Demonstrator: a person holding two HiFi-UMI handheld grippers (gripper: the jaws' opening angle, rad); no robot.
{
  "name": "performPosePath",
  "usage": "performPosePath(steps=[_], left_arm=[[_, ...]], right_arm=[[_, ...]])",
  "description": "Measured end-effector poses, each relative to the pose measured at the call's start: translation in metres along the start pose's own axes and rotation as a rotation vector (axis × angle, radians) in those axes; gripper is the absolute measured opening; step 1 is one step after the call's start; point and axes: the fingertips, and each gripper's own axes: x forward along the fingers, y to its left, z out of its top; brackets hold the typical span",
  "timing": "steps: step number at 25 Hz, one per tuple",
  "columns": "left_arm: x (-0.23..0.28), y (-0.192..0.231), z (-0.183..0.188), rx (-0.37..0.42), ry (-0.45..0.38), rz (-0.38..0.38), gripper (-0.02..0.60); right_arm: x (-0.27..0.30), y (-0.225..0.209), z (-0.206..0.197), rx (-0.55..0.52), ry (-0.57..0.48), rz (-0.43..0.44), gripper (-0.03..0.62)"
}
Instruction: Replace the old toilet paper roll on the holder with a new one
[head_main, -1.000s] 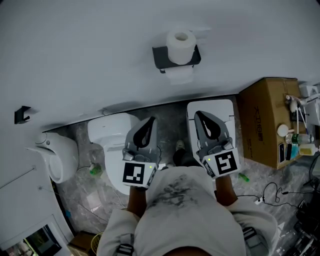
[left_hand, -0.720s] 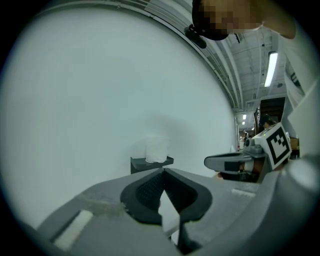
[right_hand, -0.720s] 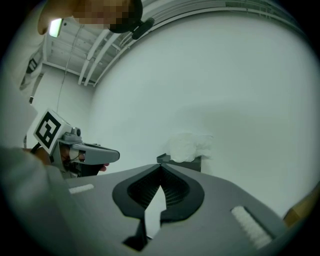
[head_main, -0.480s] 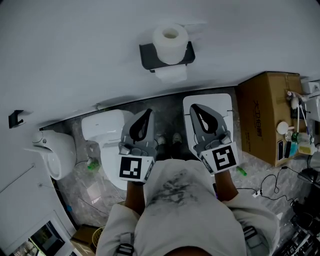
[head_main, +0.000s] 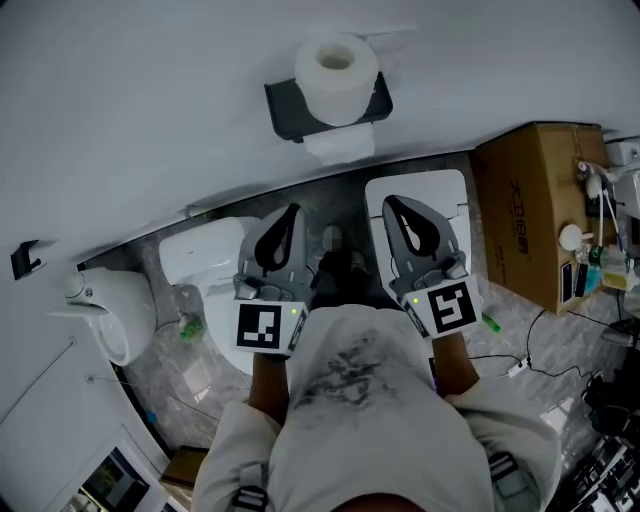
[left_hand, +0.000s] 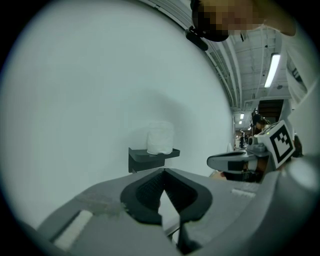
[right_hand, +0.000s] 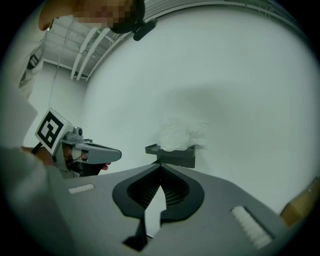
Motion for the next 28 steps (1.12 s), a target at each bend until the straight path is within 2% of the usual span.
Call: performPosePath(steps=[10, 28], left_arm=[[0.027, 0.018, -0.018, -0.009, 0.013, -0.054, 0.003], [0.069, 0.034, -0.04, 0.015, 0.021, -0.089, 0.003]], right_arm=[[0.024, -0.009, -0.013, 0.001, 0.024, -0.045, 0.0], [0.05, -0.044, -0.037, -0.013, 0.029, -0.116, 0.0]])
